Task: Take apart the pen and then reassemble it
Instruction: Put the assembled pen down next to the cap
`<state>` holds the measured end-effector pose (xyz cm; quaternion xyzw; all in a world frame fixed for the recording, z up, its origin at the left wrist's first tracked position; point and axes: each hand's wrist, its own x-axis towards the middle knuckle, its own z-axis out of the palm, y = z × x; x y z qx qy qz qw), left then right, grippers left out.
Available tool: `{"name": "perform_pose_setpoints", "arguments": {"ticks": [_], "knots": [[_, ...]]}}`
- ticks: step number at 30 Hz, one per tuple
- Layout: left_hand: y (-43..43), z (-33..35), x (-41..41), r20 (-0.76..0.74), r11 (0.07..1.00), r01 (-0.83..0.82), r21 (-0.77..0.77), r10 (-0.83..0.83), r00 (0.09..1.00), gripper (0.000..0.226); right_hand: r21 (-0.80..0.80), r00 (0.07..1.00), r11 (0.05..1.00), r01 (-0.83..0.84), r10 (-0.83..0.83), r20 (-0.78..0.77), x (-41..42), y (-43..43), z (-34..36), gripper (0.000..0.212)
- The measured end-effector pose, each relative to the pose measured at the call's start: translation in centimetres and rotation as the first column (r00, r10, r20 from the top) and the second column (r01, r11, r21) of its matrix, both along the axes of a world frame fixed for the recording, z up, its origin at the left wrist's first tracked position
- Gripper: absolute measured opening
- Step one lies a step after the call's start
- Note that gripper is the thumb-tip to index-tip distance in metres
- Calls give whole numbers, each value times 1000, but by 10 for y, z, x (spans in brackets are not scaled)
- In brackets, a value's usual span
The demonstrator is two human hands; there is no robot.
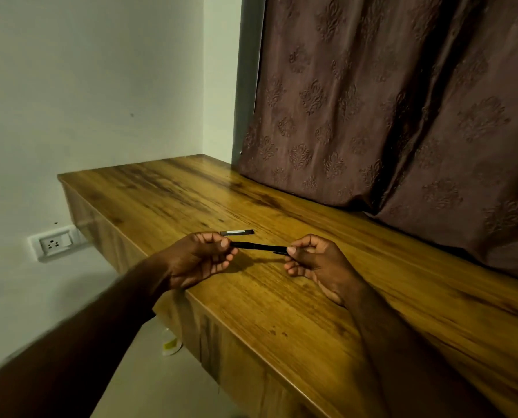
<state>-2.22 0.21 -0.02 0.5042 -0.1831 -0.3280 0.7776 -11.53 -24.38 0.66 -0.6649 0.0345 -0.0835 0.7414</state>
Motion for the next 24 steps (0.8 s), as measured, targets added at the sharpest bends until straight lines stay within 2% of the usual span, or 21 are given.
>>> {"name": "perform_pose_setpoints", "arguments": {"ticks": [1, 3, 5, 7, 9, 12, 15, 17, 19, 22, 24], "knots": [[-1, 2, 0, 5, 999, -43, 3, 43, 999, 8, -59, 1000, 998, 16, -15, 13, 2, 1, -1, 6], [-3, 3, 3, 91, 985, -166, 37, 162, 983, 15, -196, 998, 980, 44, -37, 43, 6, 6, -3, 8], [0, 5, 5, 315, 946, -298, 127, 247, 917, 16, -296, 997, 953, 68, -53, 60, 11, 13, -5, 11], [8, 4, 12, 553, 874, -414, 253, 221, 803, 12, -360, 995, 929, 89, -68, 71, 17, 18, -7, 15], [15, 1, 19, 694, 790, -504, 348, 144, 705, 11, -426, 993, 898, 115, -86, 87, 22, 18, -9, 16], [13, -7, 25, 763, 727, -558, 399, 75, 642, 11, -552, 985, 816, 174, -141, 102, 32, 19, -12, 12], [4, -15, 24, 842, 657, -673, 340, 106, 529, 9, -593, 982, 783, 190, -161, 103, 45, 25, -10, 10], [2, -17, 28, 844, 621, -705, 343, 126, 522, 28, -599, 985, 782, 171, -141, 98, 52, 27, -8, 10], [2, -17, 36, 864, 547, -735, 400, 42, 502, 39, -645, 989, 750, 146, -120, 84, 55, 28, -9, 9], [1, -20, 44, 913, 489, -779, 392, -103, 394, 8, -706, 991, 695, 134, -103, 87, 60, 26, -11, 8], [0, -20, 45, 912, 470, -790, 394, -93, 399, 8, -744, 989, 651, 151, -104, 110, 64, 27, -13, 8]]}}
